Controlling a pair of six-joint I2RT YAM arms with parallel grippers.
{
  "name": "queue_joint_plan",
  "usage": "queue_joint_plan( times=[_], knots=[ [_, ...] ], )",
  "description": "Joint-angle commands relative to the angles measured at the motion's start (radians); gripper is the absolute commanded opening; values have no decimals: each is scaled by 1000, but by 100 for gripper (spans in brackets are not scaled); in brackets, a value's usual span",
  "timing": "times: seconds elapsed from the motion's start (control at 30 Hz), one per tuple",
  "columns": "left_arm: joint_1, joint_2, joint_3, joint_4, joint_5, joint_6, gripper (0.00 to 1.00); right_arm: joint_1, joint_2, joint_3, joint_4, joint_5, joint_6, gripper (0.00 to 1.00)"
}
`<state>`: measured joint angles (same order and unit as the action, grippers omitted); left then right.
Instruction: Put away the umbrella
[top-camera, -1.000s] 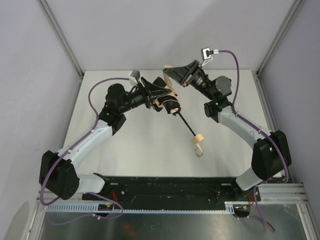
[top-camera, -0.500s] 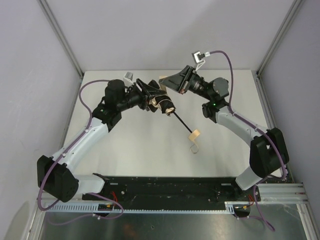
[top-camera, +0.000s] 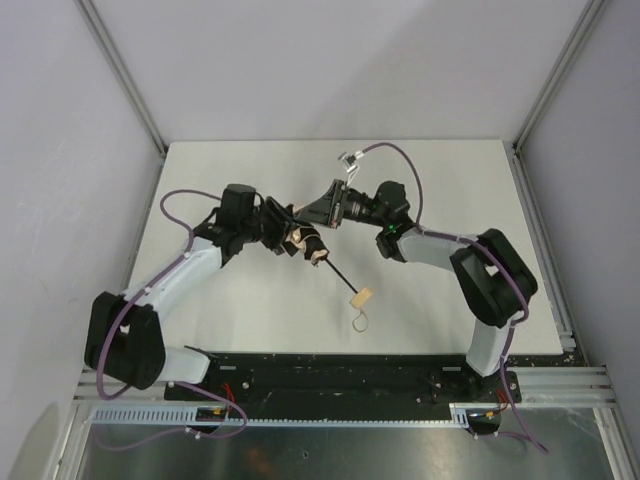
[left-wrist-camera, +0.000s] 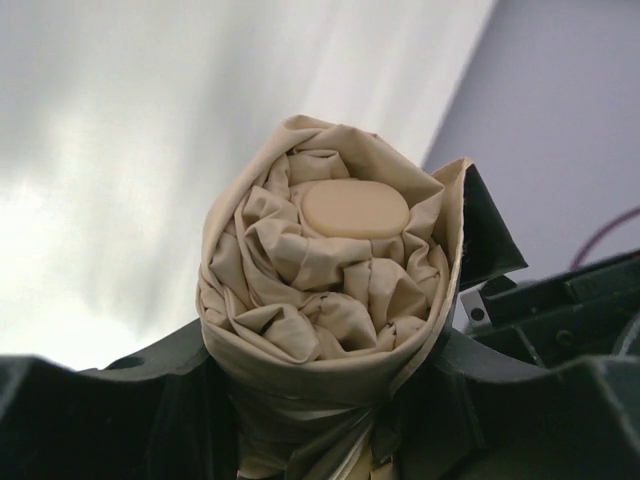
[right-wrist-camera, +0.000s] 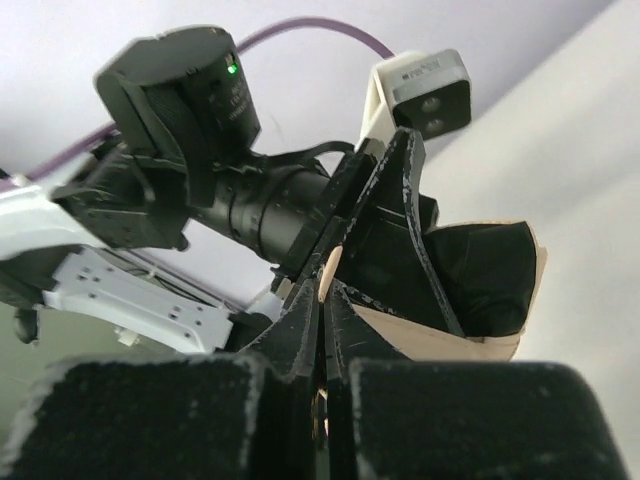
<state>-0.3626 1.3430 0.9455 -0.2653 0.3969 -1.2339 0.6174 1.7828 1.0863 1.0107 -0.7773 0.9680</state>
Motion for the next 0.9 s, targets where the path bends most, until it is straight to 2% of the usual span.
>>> queue_joint_plan(
  times=[0.0, 0.43, 0.63, 0.77, 0.87],
  knots=[
    [40, 132, -94, -176, -248, 95, 0, 86, 7, 33, 432, -91, -14, 0],
    [102, 314, -185, -119, -333, 141, 0, 124, 90, -137, 507, 10, -183, 0],
    [100, 363, -191, -96, -347, 133, 0, 148, 145, -150, 534, 39, -199, 0],
    [94, 345, -195, -94, -367, 128, 0, 163, 190, -151, 481, 45, -250, 0],
    [92, 351, -194, -95, -358, 133, 0, 190, 203, -151, 380, 52, -349, 0]
  ],
)
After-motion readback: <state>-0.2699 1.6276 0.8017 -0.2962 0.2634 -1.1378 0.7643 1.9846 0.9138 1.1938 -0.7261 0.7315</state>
